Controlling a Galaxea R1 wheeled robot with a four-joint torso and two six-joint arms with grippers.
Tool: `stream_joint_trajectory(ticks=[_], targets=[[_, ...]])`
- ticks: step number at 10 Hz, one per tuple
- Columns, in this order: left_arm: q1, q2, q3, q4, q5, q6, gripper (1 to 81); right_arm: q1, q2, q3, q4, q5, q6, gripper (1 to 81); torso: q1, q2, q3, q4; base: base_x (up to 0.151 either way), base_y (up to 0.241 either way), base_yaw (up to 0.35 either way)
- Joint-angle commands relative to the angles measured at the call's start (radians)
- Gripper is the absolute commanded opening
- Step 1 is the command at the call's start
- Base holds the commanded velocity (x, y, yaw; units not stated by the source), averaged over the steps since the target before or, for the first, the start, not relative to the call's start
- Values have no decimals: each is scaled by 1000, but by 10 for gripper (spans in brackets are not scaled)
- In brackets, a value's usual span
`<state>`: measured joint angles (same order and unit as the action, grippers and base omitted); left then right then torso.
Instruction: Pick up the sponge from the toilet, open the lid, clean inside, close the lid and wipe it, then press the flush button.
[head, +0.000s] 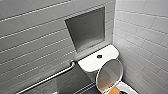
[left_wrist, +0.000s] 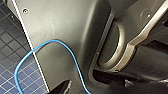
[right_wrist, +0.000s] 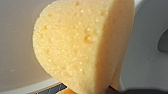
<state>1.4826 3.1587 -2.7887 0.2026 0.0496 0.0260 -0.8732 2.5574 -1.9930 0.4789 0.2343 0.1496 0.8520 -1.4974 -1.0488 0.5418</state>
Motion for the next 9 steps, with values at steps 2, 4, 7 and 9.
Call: stream_joint_trajectory(ticks=[2,4,7,9], targets=[[3,-8,-5,6,78,3,811,-39,-115,183,6,-70,-10,10,0,0,0,0,0,0,0],[3,-8,-5,6,78,3,811,-82,-112,175,-2,-67,-10,10,0,0,0,0,0,0,0],[3,-8,-5,6,78,5,811,-128,-124,201,-14,-66,-12,10,0,0,0,0,0,0,0],[3,-5,-3,6,76,5,811,-143,-168,250,-23,-47,-12,10,0,0,0,0,0,0,0]])
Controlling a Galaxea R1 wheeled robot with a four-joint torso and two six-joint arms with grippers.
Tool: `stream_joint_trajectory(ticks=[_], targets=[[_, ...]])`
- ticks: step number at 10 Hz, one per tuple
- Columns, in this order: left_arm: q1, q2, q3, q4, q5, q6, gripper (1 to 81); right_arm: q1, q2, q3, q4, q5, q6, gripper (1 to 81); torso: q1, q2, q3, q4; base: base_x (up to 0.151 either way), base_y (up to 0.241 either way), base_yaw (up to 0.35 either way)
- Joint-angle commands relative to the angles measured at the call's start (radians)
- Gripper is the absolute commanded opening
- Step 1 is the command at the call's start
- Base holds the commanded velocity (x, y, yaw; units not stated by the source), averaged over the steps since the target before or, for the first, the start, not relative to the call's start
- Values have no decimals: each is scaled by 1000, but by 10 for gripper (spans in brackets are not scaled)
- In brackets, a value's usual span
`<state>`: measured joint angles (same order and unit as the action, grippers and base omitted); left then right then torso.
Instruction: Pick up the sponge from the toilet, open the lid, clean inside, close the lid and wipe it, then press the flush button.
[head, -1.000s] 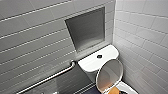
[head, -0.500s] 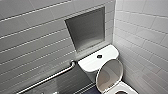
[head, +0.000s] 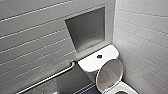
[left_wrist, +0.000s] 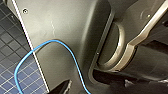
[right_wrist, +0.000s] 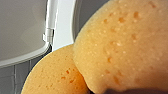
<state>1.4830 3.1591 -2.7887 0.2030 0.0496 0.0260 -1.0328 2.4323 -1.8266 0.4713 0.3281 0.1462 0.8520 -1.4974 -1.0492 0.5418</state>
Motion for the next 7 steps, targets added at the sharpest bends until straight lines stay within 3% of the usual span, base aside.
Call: stream_joint_trajectory(ticks=[1,7], targets=[[3,-4,-3,6,76,5,811,13,-80,137,-23,-136,-8,10,0,0,0,0,0,0,0],[1,0,-3,6,75,5,811,-109,-171,225,-34,-92,-10,10,0,0,0,0,0,0,0]])
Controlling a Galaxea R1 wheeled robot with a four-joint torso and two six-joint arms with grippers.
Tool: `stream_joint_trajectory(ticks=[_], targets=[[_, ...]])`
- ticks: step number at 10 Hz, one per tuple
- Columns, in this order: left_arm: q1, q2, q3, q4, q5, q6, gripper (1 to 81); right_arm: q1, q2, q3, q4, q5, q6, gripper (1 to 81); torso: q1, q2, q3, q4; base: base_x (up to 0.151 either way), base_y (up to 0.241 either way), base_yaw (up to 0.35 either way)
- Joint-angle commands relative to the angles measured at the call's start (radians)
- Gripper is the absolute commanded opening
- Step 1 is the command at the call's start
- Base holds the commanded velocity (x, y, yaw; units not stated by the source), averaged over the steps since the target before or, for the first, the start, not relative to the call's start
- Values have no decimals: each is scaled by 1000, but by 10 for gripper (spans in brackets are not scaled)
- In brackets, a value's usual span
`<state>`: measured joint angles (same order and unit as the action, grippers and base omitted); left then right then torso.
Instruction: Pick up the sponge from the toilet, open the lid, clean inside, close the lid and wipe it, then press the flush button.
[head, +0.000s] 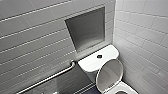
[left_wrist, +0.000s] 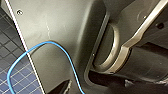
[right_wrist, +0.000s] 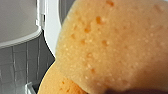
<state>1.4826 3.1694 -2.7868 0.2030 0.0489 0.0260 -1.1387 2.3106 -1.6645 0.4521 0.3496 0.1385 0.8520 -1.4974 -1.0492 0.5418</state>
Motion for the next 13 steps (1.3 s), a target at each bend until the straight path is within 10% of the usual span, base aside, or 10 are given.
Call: stream_joint_trajectory(ticks=[1,13], targets=[[2,-11,-5,7,74,5,811,-22,-69,87,-15,-89,-2,10,0,0,0,0,0,0,0],[-12,-14,-7,7,62,5,811,-203,-110,141,-23,-9,-68,10,0,0,0,0,0,0,0]])
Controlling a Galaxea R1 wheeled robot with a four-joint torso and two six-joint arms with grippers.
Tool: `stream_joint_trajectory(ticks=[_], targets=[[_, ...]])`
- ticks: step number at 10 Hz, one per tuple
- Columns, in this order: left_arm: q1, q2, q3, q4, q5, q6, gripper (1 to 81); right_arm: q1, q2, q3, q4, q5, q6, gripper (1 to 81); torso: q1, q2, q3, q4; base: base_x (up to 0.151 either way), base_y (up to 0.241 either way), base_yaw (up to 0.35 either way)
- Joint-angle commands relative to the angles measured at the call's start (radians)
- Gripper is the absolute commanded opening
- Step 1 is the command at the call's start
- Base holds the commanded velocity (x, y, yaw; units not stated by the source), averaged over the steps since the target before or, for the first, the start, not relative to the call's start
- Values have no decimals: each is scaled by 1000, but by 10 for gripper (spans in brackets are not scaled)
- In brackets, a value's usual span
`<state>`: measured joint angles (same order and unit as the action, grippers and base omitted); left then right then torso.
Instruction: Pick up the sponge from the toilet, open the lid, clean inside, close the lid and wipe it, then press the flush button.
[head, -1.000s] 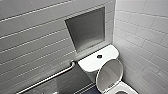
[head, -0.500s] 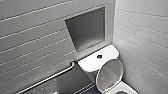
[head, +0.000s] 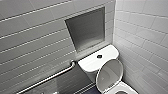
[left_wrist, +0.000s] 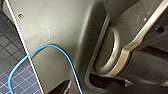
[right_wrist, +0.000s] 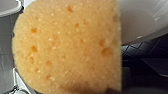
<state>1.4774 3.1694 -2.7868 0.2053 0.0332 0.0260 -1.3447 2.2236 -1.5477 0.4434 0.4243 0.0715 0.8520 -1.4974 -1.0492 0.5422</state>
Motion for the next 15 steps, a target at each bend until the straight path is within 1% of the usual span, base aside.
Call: stream_joint_trajectory(ticks=[1,2,4,5,6,7,8,9,10,11,12,13,14,15], targets=[[-10,-14,-5,3,77,3,811,-17,-14,17,-15,-85,-8,10,0,0,0,0,0,0,0],[-12,-15,-7,0,77,3,811,-31,1,-1,-14,-88,-29,10,0,0,0,0,0,0,0],[-16,-20,-7,-3,79,3,811,-44,42,-67,-18,-108,-47,10,0,0,0,0,0,0,0],[-16,-21,-7,-3,77,3,811,-48,66,-97,-32,-139,-68,10,0,0,0,0,0,0,0],[-18,-21,-7,-4,77,3,811,-63,93,-130,-42,-154,-96,10,0,0,0,0,0,0,0],[-21,-20,-5,-4,77,3,811,-77,113,-169,-42,-147,-111,10,0,0,0,0,0,0,0],[-22,-20,-5,-6,77,2,811,-83,113,-175,-43,-145,-113,10,0,0,0,0,0,0,0],[-22,-20,-7,-4,79,2,811,-89,115,-178,-44,-142,-114,10,-64,100,0,0,0,0,0],[-22,-21,-7,-4,77,2,811,-95,119,-176,-54,-142,-120,10,-68,105,0,0,0,0,0],[-24,-20,-7,-4,79,2,811,-101,127,-179,-64,-142,-122,10,-79,122,38,-90,0,0,0],[-27,-18,-7,-4,79,0,811,-101,138,-189,-71,-142,-122,10,-93,144,41,-94,0,0,0],[-32,-18,-7,-6,79,0,811,-103,148,-209,-71,-142,-121,10,-109,169,48,-109,0,0,0],[-38,-20,-7,-6,79,-1,811,-110,164,-237,-68,-142,-121,10,-130,200,58,-137,0,0,0],[-47,-21,-7,-7,79,-6,811,-115,179,-268,-68,-142,-118,10,-153,236,70,-168,0,0,0]])
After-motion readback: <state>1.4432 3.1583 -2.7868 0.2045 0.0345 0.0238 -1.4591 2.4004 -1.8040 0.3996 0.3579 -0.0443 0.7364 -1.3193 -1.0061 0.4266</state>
